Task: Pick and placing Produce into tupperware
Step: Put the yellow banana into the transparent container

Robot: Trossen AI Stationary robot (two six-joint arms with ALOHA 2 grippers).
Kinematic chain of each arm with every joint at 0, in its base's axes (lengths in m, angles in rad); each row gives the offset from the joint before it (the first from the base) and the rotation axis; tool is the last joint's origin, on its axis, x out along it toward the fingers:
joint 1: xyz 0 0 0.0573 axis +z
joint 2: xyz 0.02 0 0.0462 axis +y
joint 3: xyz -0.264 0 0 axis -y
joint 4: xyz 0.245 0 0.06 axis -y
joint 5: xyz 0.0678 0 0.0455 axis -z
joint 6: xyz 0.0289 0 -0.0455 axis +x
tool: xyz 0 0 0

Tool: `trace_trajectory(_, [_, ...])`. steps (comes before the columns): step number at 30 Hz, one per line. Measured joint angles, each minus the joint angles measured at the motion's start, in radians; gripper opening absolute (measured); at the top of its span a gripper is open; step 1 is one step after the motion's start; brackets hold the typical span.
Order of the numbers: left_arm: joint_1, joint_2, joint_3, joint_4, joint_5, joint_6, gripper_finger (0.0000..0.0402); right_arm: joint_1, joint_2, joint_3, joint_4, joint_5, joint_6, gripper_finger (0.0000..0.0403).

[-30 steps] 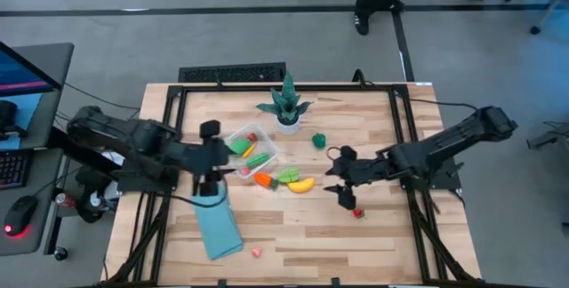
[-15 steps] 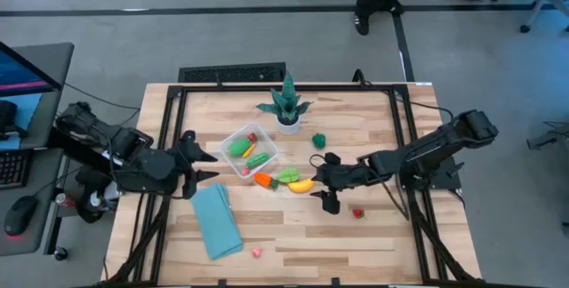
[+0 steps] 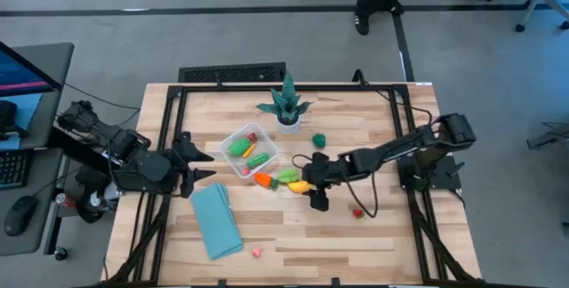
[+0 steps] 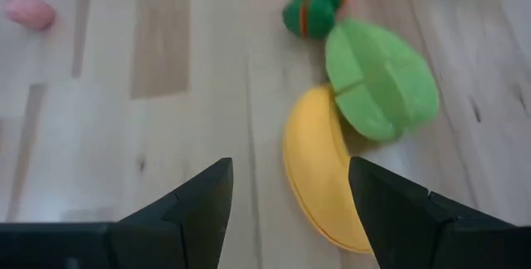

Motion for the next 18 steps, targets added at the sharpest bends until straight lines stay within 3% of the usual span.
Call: trace_trajectory(18, [-0.014, 0.001, 0.0, 0.015, -0.049, -0.006, 0.0196, -0.036, 0.043, 0.036, 0.008, -0.003, -0.112, 0.0233])
